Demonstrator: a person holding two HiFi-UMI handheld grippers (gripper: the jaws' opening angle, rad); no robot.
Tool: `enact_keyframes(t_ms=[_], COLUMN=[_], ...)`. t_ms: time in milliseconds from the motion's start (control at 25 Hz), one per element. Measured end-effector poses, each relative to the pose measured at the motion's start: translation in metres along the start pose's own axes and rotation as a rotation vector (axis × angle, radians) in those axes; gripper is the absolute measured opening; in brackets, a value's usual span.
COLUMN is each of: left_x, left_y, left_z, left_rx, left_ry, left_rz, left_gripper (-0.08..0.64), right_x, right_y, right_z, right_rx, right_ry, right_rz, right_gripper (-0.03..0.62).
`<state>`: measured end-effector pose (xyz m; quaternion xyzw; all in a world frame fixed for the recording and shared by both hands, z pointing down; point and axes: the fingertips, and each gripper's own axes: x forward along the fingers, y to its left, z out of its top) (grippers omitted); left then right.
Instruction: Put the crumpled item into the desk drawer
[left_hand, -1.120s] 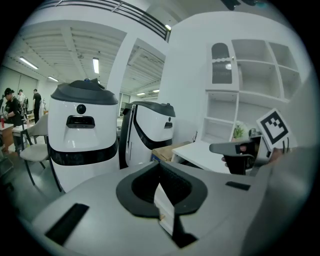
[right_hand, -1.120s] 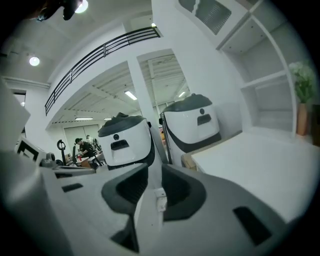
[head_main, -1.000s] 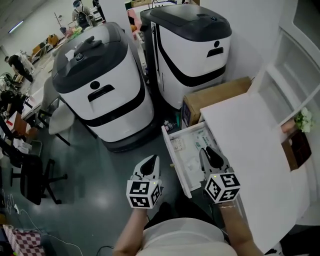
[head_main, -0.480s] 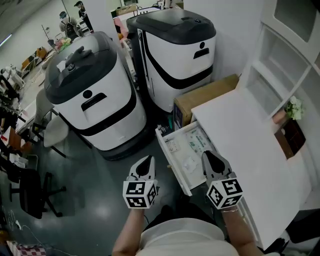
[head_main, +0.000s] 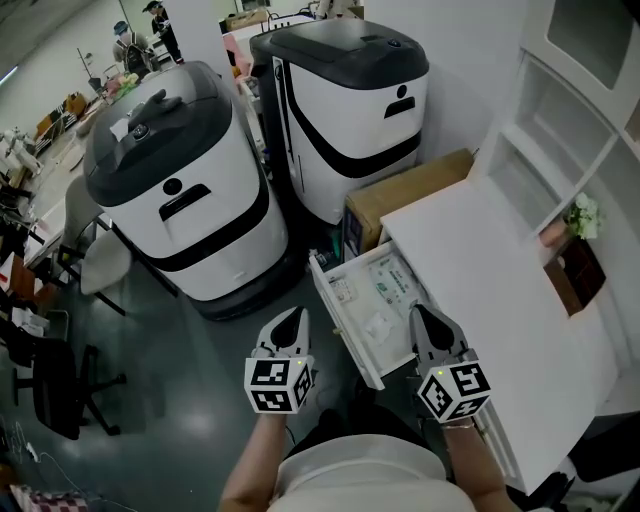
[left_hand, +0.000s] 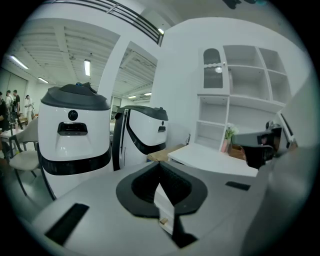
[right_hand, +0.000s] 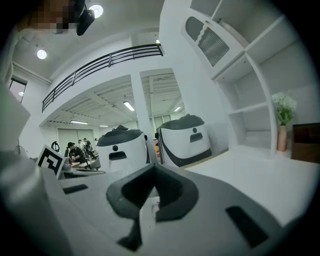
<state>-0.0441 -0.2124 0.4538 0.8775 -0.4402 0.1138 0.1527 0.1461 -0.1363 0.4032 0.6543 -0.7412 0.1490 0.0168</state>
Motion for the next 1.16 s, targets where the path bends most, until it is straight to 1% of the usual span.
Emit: enact_keyframes(t_ms=[480,640,920,1160], left_x=[0.000,0.000,0.001,0.006], left_y=[0.000,-0.002,-0.004,-0.009], left_z=[-0.005,-0.008,-0.015,-0.017], left_rx=[-0.002,-0.001,-0.007,0.000], left_ry=[0.016,0.024,0.042,0.053], left_rz=[-0.006,-0.005,0.003,0.003], left_gripper=[-0.008,-0.008,-0.008,-0.008], right_x=[-0.007,-0.006,-0.003,-0.001], right_y=[0.000,-0.001,-0.007,-0.014], right_z=[-0.007,-0.010,-0.021,-0.027], right_rx=[-0.001,0.013,0.038,0.036], right_ry=[0.010,0.013,0.044,0.061], right_rz=[-0.014,-0.010,-0.012,-0.016], right_gripper=[0.002,0.002,0.002,0.002])
